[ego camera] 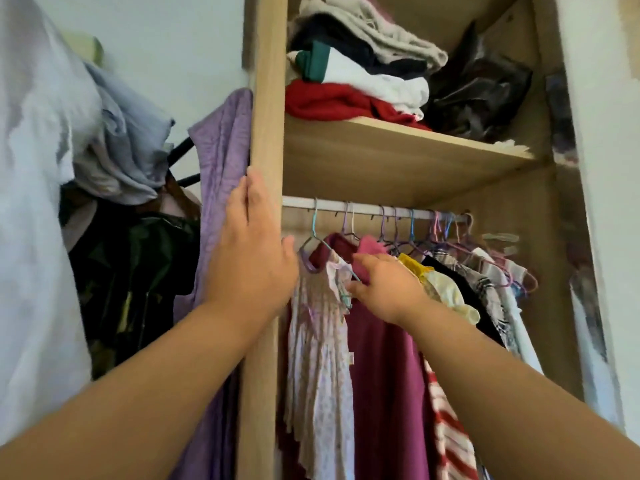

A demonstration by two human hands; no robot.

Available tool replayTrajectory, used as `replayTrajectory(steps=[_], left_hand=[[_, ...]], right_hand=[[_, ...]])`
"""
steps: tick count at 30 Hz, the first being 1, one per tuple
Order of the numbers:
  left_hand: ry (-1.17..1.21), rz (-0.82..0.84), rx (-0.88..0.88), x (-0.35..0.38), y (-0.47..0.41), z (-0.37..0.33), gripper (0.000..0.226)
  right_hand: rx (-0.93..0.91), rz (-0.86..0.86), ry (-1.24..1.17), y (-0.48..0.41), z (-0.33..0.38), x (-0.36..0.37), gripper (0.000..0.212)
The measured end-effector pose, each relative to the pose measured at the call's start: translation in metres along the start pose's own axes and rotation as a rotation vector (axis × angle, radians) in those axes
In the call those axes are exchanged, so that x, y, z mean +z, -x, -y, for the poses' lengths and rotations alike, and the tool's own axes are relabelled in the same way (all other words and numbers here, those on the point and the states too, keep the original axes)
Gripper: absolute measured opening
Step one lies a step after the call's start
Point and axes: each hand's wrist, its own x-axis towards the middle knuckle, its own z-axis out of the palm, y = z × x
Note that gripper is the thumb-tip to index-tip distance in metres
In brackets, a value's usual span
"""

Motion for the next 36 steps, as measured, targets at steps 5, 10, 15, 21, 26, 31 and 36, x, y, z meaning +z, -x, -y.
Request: replayTrajectory(steps=[5, 10, 15, 21, 26, 31, 36], left_hand=[[-0.024, -0.107, -0.095, 0.007, 0.002, 0.003, 0.081], [-0.035, -0.155, -0.115, 0.007, 0.001, 0.002, 0.076], [-0.040, -0.151, -0.122, 0.006, 0.002, 0.000, 0.077], [-0.044, -0.158, -0.120, 0.007, 0.002, -0.001, 0.075], [-0.047, -0.153, -0.127, 0.007, 0.002, 0.000, 0.073], [-0.047, -0.141, -0.145, 0.003, 0.001, -0.005, 0.073], [-0.110, -0.061, -0.122, -0.001, 0.002, -0.011, 0.085]], right_hand=[[-0.022, -0.016, -0.096, -0.048, -0.008, 0.024, 0.035], [0.044, 0.000, -0.062, -0.083, -0.005, 0.042, 0.022], [0.139, 0.076, -0.061, -0.106, 0.000, 0.053, 0.022], [0.130, -0.056, -0.068, -0.106, -0.002, 0.051, 0.023], [0.130, -0.127, -0.105, -0.096, -0.008, 0.021, 0.020], [0.089, -0.175, -0.072, -0.053, -0.033, -0.014, 0.020], [0.101, -0.217, -0.130, 0.018, -0.071, -0.044, 0.019]])
